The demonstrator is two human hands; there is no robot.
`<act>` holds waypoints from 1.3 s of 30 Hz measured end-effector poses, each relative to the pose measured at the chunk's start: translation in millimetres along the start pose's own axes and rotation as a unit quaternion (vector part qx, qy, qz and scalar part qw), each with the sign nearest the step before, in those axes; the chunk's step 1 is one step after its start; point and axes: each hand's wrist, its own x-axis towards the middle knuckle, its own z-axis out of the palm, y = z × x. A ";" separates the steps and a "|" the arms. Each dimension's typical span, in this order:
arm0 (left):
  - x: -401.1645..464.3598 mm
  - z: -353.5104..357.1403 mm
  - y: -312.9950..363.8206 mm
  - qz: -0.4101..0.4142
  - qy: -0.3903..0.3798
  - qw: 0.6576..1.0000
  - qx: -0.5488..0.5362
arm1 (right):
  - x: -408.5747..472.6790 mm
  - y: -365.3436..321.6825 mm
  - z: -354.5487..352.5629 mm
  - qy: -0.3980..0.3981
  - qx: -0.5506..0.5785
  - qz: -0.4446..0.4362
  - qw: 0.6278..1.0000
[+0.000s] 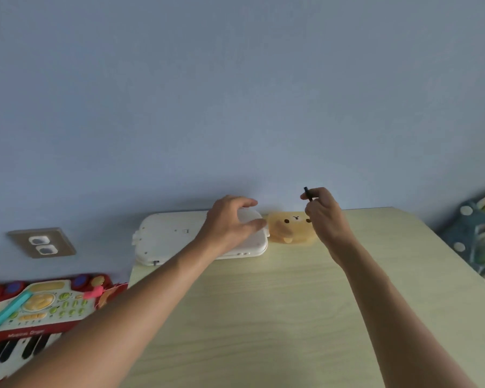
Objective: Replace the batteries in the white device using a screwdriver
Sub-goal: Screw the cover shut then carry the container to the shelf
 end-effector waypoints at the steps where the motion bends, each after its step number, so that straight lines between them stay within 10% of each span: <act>1: 3.3 7.0 6.5 -0.005 -0.016 0.999 0.033 | 0.8 7.6 -11.2 0.005 -0.017 0.010 1.000; 12: 23.5 47.9 31.5 -0.041 -0.061 0.974 0.216 | 10.7 68.2 -21.5 -0.061 -0.185 0.035 0.980; 24: 35.5 42.6 42.3 -0.029 -0.044 0.997 -0.063 | 11.4 56.2 -37.5 0.024 -0.057 -0.004 0.998; 29: 30.9 0.2 102.5 -0.055 -0.082 0.938 -0.332 | 8.6 -3.0 -72.9 0.035 -0.001 -0.007 0.999; 39: 43.6 -109.5 347.6 0.009 -0.144 0.953 -0.268 | -46.1 -222.3 -252.6 0.147 0.022 0.012 0.989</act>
